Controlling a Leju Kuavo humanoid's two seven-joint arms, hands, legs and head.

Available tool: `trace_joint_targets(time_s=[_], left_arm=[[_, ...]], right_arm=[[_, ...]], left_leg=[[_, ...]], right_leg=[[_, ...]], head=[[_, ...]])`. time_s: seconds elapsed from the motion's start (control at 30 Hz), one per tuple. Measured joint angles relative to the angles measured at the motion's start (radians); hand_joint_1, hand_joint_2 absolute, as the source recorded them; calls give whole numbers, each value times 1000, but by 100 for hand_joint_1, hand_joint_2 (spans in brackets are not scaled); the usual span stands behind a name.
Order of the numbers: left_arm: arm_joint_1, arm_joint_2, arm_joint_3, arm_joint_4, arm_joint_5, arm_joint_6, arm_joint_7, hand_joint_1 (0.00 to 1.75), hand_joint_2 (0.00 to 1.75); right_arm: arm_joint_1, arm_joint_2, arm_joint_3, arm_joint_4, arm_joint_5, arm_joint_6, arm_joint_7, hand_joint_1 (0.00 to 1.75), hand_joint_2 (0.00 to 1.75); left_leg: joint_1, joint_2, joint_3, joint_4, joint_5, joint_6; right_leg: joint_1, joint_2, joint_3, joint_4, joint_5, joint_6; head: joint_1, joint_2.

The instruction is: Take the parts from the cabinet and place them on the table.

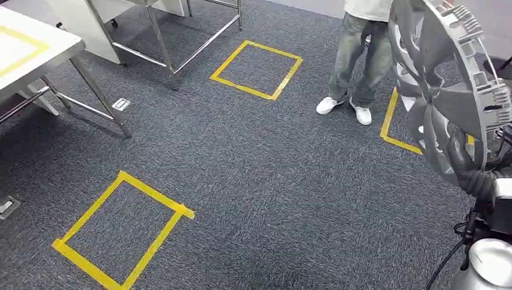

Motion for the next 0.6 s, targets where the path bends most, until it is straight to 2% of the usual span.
trace_joint_targets(time_s=[0.03,0.07,0.13,0.17,0.2,0.23,0.27,0.3,0.33,0.37,0.4,0.47,0.5,0.53,0.57,0.6], left_arm=[[-1,1,0,0,0,2,-5,0,175],[-5,3,1,1,0,3,-9,0,175],[-7,3,1,7,0,4,-13,0,175],[-7,3,1,10,0,4,-14,0,175],[-5,3,1,13,-1,4,-14,0,175],[-4,3,2,15,-1,4,-16,0,175],[-4,3,2,16,-1,4,-17,0,175],[-4,4,2,17,-1,3,-17,0,175],[-4,5,3,18,-2,2,-17,0,175],[-4,5,3,18,-3,1,-18,0,175],[-3,6,3,18,-3,1,-19,0,175],[2,8,7,18,-6,1,-20,0,175],[4,10,9,18,-9,0,-21,0,175],[4,10,10,18,-10,-1,-23,0,175],[3,10,10,18,-11,-3,-24,0,175],[2,11,11,18,-11,-4,-24,0,175]], right_arm=[[5,-6,-2,2,-5,-2,-3,171,175],[7,-14,-6,2,-13,-9,-5,171,175],[12,-21,-10,2,-19,-16,-5,171,175],[16,-22,-10,2,-20,-18,-5,171,175],[21,-24,-13,2,-21,-20,-3,171,175],[24,-26,-14,2,-22,-22,-3,171,175],[24,-29,-14,2,-24,-23,-3,171,175],[23,-31,-14,1,-26,-24,-3,171,175],[24,-33,-14,2,-29,-25,-3,171,175],[25,-35,-14,0,-30,-26,-2,171,175],[25,-35,-14,0,-33,-27,-1,171,175],[28,-35,-13,0,-37,-28,0,171,175],[28,-36,-13,0,-38,-29,0,171,175],[30,-37,-13,0,-39,-30,-1,171,175],[30,-38,-13,0,-40,-31,-1,171,175],[31,-39,-13,0,-40,-32,-1,171,175]], left_leg=[[-2,-10,6,-4,4,8],[-4,-18,7,-4,4,10],[-10,-42,8,-4,1,15],[-12,-54,9,-3,0,16],[-13,-69,12,-3,-1,17],[-13,-84,15,-2,-3,16],[-13,-97,18,1,-6,14],[-12,-108,20,6,-11,10],[-15,-118,15,12,-17,4],[-19,-127,10,22,-21,-1],[-17,-133,6,19,-21,-3],[-14,-145,2,19,-23,-7],[-13,-120,1,28,-31,-14],[-17,-70,-10,56,-50,-23],[-13,-40,-38,115,-84,-29],[-8,-26,-82,201,-124,-33]], right_leg=[[0,31,-17,36,-19,-8],[2,51,-52,109,-50,-15],[6,63,-143,270,-101,-20],[6,65,-171,309,-103,-18],[6,65,-173,292,-86,-12],[6,67,-149,227,-50,-2],[5,72,-108,128,-3,7],[2,91,-65,33,37,14],[2,121,-52,14,46,1],[3,118,-49,-2,49,-8],[6,111,-50,2,48,-15],[8,97,-49,1,47,-25],[2,89,-45,-2,47,-32],[3,83,-42,-2,44,-37],[5,76,-39,-2,41,-41],[7,67,-37,-2,39,-44]], head=[[-2,0],[2,0],[3,0],[3,0],[3,0],[3,0],[3,0],[3,0],[3,0],[4,0],[3,0],[3,0],[3,0],[-3,0],[-7,0],[-5,0]])
